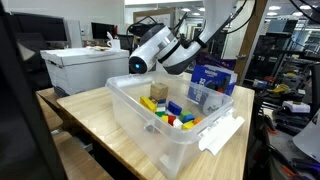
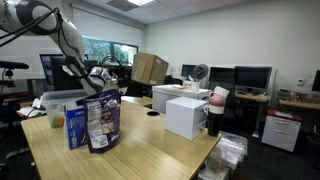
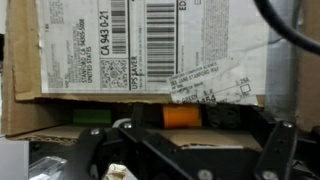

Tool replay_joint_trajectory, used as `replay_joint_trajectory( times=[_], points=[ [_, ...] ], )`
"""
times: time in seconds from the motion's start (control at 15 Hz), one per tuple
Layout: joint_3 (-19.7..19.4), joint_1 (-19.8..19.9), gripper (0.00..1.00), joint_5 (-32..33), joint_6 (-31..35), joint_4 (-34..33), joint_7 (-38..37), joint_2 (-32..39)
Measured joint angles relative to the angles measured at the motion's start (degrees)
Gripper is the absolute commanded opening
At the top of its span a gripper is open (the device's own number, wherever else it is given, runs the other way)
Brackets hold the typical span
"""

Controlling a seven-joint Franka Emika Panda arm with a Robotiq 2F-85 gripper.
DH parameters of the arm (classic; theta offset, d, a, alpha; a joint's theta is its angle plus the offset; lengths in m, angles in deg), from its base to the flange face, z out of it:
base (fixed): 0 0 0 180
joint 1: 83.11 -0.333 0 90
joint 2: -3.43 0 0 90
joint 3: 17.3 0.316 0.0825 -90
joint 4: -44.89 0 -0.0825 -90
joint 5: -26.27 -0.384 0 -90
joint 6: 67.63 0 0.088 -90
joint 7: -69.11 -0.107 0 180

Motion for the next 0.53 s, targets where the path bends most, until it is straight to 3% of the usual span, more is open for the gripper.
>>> replay_joint_trajectory(
  times=[0.53],
  points=[
    [-2.4,2.7,1.0,0.0,-1.0,-2.8,-2.8,2.5]
  ],
)
